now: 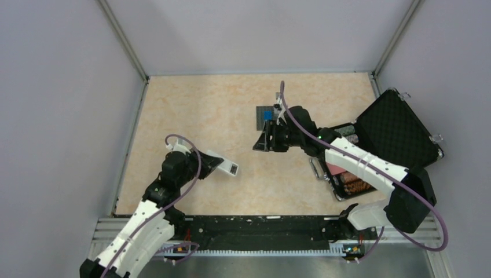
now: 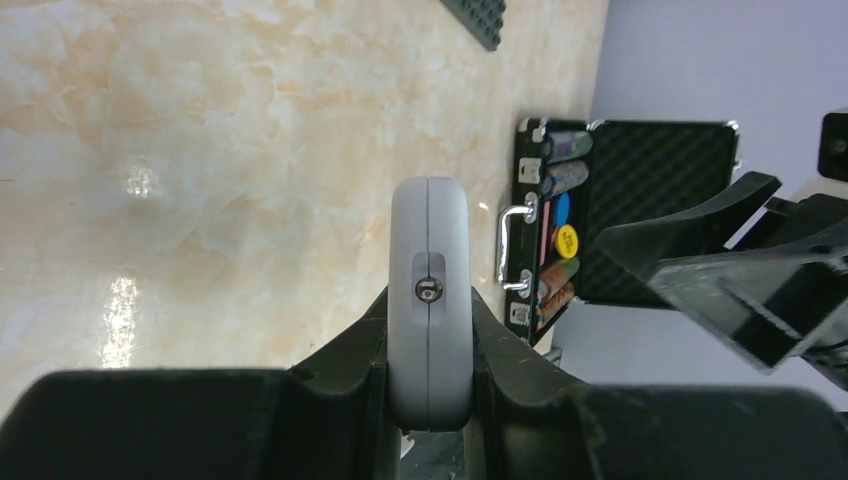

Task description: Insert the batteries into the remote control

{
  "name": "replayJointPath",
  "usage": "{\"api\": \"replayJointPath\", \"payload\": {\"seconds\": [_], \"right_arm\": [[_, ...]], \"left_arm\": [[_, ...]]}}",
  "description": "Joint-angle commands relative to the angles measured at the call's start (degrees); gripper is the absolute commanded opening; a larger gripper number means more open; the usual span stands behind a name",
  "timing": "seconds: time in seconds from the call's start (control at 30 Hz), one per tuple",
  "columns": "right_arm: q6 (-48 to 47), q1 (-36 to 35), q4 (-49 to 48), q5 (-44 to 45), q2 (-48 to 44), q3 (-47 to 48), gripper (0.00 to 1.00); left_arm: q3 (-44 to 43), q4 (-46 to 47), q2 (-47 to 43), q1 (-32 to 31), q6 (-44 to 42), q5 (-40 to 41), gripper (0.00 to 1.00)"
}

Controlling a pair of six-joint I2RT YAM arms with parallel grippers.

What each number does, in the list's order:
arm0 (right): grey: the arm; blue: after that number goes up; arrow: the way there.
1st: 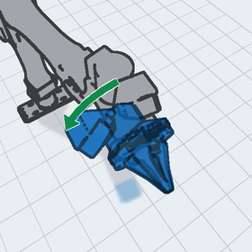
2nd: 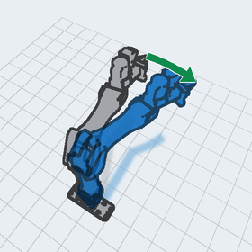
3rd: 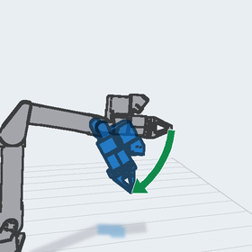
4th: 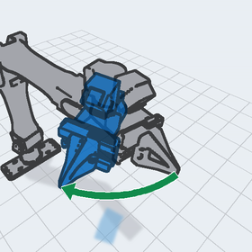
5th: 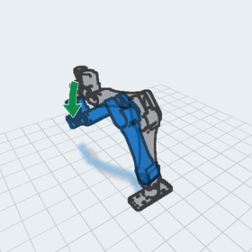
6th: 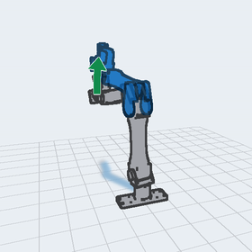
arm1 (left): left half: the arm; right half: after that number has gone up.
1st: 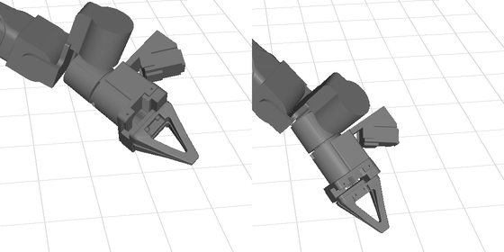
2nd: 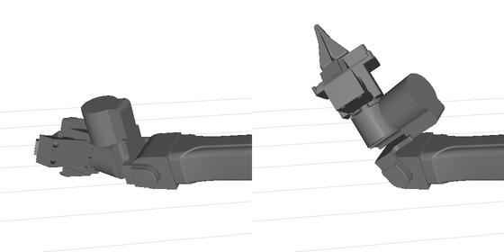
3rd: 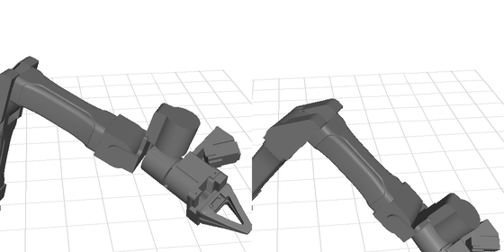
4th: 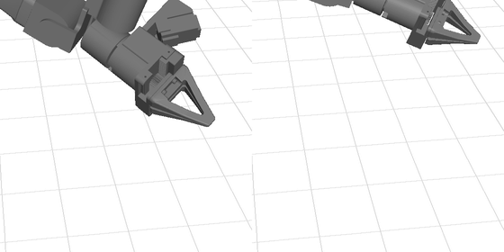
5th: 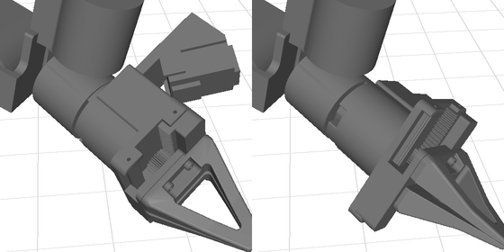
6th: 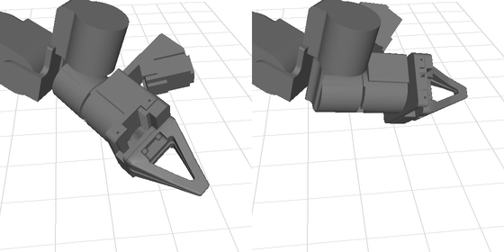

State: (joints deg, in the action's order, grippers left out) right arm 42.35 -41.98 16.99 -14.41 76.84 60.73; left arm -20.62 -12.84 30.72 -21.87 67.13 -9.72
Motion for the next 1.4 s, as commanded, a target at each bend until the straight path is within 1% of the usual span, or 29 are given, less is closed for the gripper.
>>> {"api": "replayJointPath", "payload": {"seconds": [0.0, 0.07, 0.13, 0.3, 0.4, 0.47, 0.57, 0.63, 0.8, 0.93, 1.07, 1.17, 1.37], "right_arm": [[-13.4, -0.4, 9.2, -0.4, -0.1, -4.0, 0.53], [-16.6, -1.8, 10.6, -1.5, -0.5, -5.6, 0.52], [-20.1, -4.9, 11.4, -2.7, -1.0, -7.0, 0.51], [-29.6, -19.3, 14.6, -0.8, 0.0, -8.4, 0.48], [-34.9, -23.9, 14.2, 1.6, 1.0, -10.0, 0.45], [-38.1, -24.4, 13.5, 2.3, 1.6, -11.1, 0.43], [-44.6, -25.2, 11.2, 0.6, 1.1, -12.5, 0.43], [-47.9, -25.7, 10.7, -0.1, 0.5, -13.1, 0.43], [-56.2, -26.9, 11.9, -2.7, -0.1, -14.2, 0.43], [-61.2, -27.9, 13.9, -2.8, 2.2, -14.4, 0.43], [-63.8, -30.2, 15.9, -1.4, 4.1, -14.5, 0.42], [-64.1, -31.7, 15.3, -1.8, 4.6, -15.0, 0.42], [-64.1, -33.8, 13.5, 0.3, 7.3, -16.0, 0.42]], "left_arm": [[-1.6, 9.2, 7.0, -0.2, -8.4, -7.6, 0.0], [-2.0, 9.3, 8.9, -0.3, -9.8, -7.9, 0.0], [-2.1, 9.7, 10.3, -0.2, -10.9, -8.0, 0.0], [-2.4, 9.0, 12.6, -0.3, -12.3, -8.7, 0.0], [-3.0, 6.3, 11.6, -0.1, -13.6, -5.8, 0.0], [-3.6, 3.7, 10.6, -0.2, -13.6, -2.5, 0.0], [-3.6, 1.3, 9.1, -0.1, -13.7, 1.9, 0.0], [-3.9, 0.2, 8.2, -0.1, -14.1, 3.3, 0.0], [-4.9, -1.4, 7.2, 0.1, -14.7, 5.5, 0.0], [-4.7, -1.3, 7.0, 0.6, -14.7, 5.8, 0.0], [-4.4, -1.1, 6.7, 1.1, -14.1, 5.8, 0.0], [-3.9, -0.9, 6.4, 1.6, -13.6, 5.8, 0.0], [-3.1, -0.1, 6.4, 2.4, -12.9, 5.5, 0.0]]}}
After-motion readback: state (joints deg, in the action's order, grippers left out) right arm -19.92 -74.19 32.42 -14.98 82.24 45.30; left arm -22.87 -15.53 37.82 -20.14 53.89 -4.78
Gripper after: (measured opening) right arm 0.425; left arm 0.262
